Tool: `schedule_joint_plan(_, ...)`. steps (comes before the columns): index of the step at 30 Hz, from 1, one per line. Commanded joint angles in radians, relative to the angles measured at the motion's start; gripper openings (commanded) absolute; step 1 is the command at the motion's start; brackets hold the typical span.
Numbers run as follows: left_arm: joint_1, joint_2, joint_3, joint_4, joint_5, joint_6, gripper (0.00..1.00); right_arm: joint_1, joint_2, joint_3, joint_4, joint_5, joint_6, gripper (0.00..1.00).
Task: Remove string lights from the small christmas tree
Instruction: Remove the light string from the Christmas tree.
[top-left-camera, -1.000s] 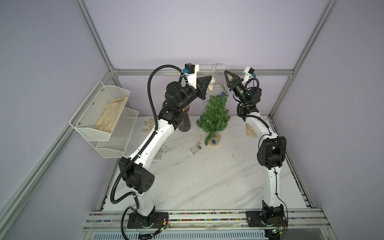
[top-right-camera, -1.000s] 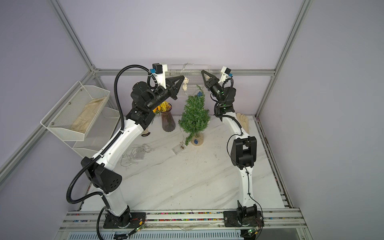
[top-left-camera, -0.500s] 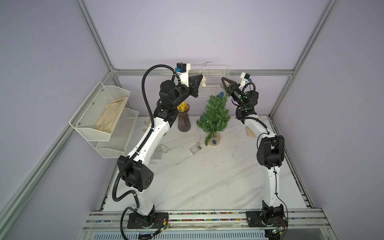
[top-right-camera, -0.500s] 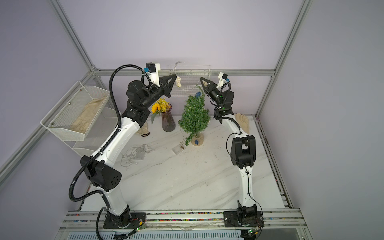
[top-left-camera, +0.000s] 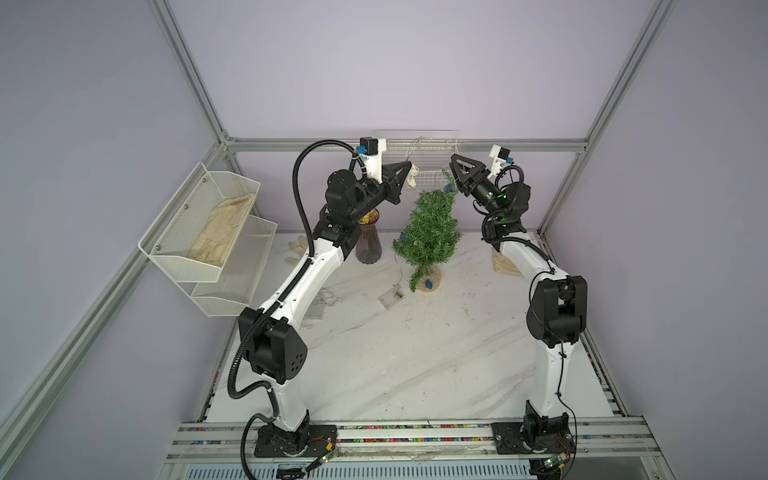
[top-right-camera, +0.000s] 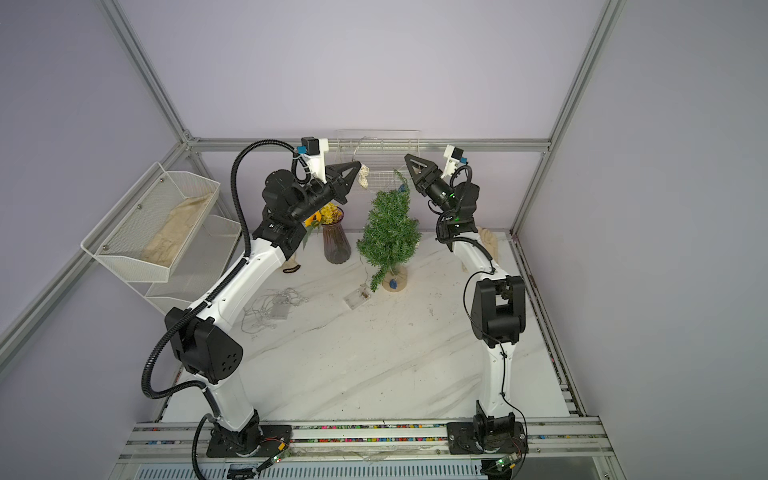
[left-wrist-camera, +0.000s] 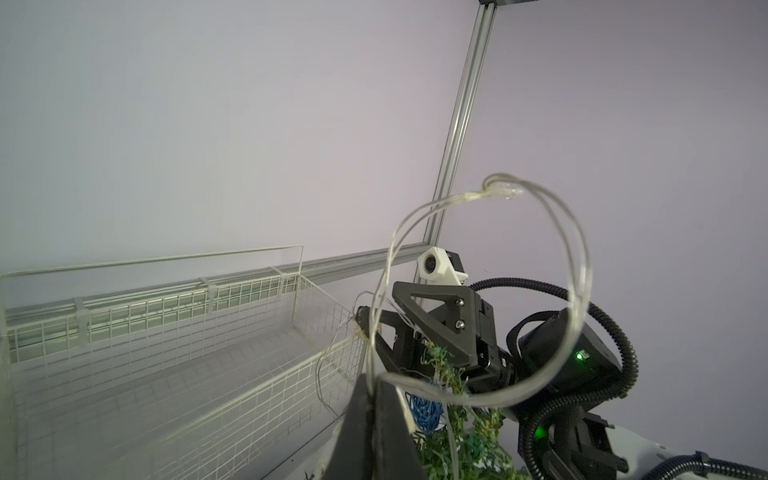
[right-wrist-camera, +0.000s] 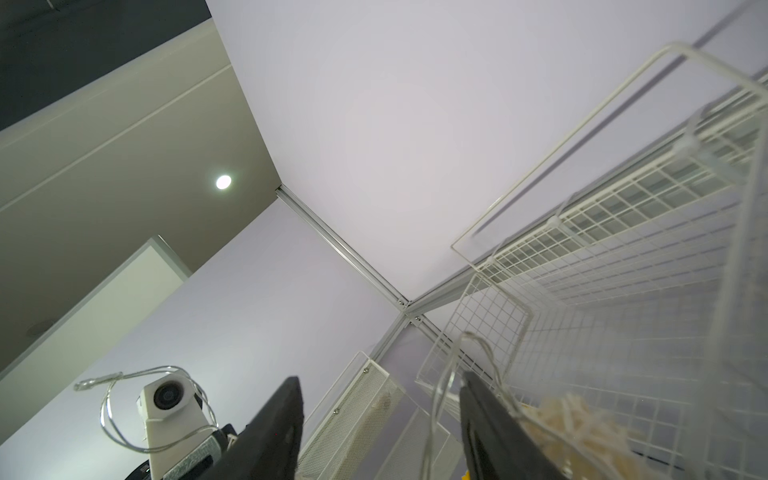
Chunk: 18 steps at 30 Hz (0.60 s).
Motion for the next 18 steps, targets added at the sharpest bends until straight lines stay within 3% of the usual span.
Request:
schedule_joint_plan(1, -0.001, -0.069, -0.066, 0.061, -0.018, -0.008, 0.00, -0.013, -0.051, -0.027, -0.021, -0.039, 0.000, 0.64)
schedule_joint_plan(7, -0.001, -0.107, -0.138, 0.074, -0.044, -0.002, 0.00, -0.029, -0.111, -0.080, -0.126, -0.071, -0.066, 0.66)
schedule_joint_plan(18, 0.008, -0.172, -0.310, 0.094, -0.107, 0.026, 0.00, -0.039, -0.283, -0.203, -0.463, 0.054, -0.343, 0.69)
